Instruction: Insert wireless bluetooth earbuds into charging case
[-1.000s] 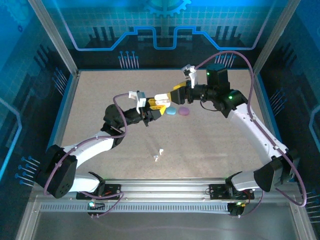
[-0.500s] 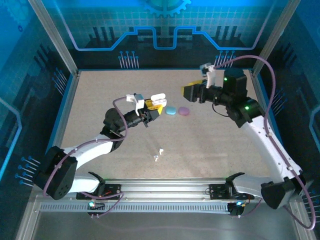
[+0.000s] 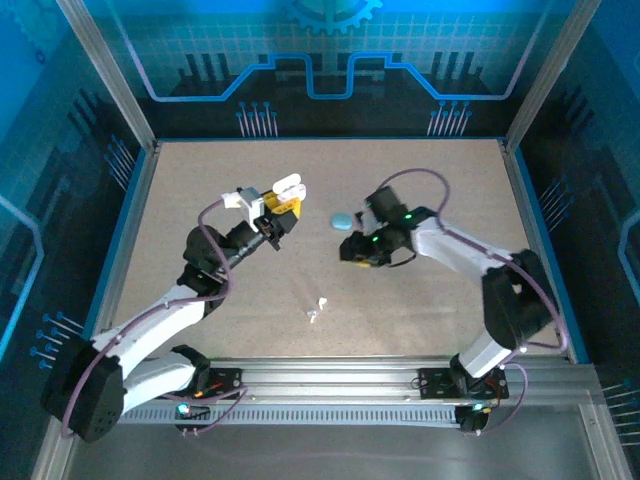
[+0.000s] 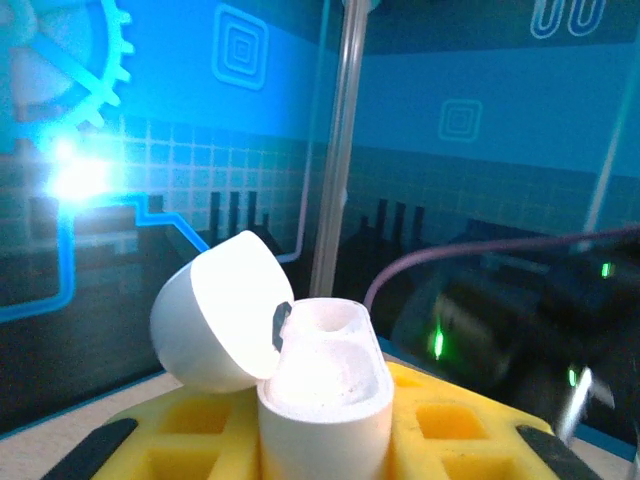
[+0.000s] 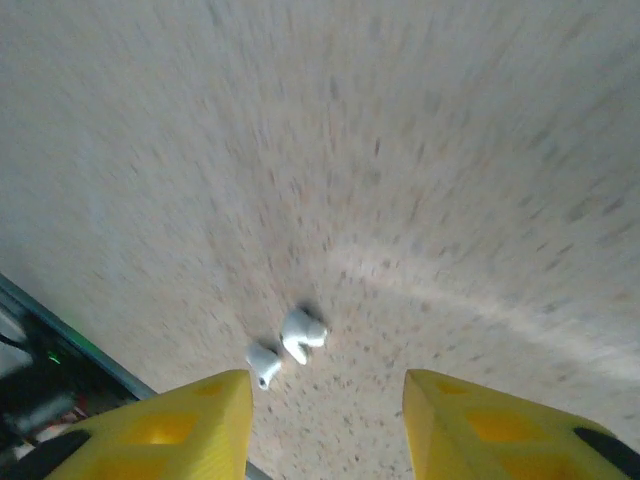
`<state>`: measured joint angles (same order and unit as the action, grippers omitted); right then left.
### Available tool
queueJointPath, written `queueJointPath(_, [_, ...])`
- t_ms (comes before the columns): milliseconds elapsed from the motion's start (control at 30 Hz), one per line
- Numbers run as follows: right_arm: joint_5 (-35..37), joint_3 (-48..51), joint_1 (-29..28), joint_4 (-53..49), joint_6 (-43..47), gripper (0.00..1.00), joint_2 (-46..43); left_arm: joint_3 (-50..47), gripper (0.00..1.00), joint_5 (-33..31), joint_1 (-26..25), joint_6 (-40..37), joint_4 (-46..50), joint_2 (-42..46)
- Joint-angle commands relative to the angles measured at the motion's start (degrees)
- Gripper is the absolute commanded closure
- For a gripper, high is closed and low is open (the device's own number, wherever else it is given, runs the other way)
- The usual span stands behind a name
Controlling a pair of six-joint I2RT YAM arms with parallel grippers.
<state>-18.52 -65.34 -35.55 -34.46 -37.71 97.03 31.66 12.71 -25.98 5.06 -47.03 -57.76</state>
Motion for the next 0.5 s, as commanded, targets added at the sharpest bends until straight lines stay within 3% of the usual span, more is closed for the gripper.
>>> queueJointPath(0, [3.9, -5.1, -4.6, -5.3, -1.8, 0.54, 4.8, 0.4, 0.74, -4.3, 0.5, -5.1, 7.4, 4.8])
queueJointPath(133, [3.5, -8.4, -9.5, -5.9, -2.7, 0.55, 9.5, 1.1, 0.74, -7.4, 0.5, -8.1, 14.4, 9.8])
queueJointPath(467, [16.1, -18.0, -15.1, -17.2, -3.1, 0.51, 18.2, 0.5, 0.73, -8.0, 0.5, -10.7, 20.7, 15.4])
